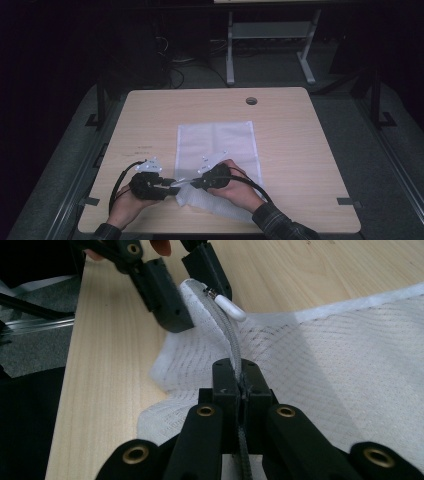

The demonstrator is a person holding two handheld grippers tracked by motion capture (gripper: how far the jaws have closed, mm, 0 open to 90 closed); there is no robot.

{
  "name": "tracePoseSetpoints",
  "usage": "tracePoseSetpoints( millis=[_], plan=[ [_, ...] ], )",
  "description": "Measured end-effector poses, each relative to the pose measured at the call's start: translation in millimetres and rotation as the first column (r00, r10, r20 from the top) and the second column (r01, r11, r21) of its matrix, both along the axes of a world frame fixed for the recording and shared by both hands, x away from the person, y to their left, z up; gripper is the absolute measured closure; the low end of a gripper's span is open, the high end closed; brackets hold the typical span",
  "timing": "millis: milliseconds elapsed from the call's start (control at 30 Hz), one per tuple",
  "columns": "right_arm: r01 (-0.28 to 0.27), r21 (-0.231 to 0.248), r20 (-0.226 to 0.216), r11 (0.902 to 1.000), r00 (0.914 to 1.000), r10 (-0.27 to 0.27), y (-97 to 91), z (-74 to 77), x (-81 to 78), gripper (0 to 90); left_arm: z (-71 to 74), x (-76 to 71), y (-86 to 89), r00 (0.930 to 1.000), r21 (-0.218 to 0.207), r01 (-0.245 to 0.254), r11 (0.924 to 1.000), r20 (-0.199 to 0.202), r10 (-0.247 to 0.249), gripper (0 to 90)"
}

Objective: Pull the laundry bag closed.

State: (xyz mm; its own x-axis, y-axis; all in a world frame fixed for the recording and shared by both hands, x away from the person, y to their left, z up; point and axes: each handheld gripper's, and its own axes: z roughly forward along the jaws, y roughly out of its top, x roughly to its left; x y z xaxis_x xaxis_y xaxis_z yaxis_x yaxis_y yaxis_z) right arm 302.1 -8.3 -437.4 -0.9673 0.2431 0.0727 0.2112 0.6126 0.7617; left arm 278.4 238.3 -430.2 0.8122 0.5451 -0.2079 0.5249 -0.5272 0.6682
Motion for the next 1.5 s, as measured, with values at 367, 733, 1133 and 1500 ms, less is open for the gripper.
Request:
tracePoseSetpoints(
  millis=[367,733,1133,1500],
  plan=[
    [-0.026,0.006,-0.021,0.9996,0.9994,0.026,0.4,0.4,-3.1,87.8,4.5,-1.1,-1.5,0.9989,0.031,0.029,0.9991,0.035,-0.03,81.5],
    [-0.055,0.003,-0.062,0.9985,0.9965,0.055,-0.2,0.0,-3.9,77.3,4.4,-2.6,-2.4,0.9969,0.05,0.07,0.9963,0.034,-0.072,82.5],
    [-0.041,-0.011,-0.018,0.9991,0.999,0.041,-6.7,26.7,10.2,73.6,4.1,-4.7,-5.3,0.9933,0.069,0.107,0.9919,0.037,-0.109,82.5],
    [-0.109,-0.139,0.031,0.9843,0.993,0.114,10.0,23.9,8.2,72.3,6.2,-4.1,-6.4,0.9945,0.053,0.103,0.9933,0.015,-0.103,82.5]
  ],
)
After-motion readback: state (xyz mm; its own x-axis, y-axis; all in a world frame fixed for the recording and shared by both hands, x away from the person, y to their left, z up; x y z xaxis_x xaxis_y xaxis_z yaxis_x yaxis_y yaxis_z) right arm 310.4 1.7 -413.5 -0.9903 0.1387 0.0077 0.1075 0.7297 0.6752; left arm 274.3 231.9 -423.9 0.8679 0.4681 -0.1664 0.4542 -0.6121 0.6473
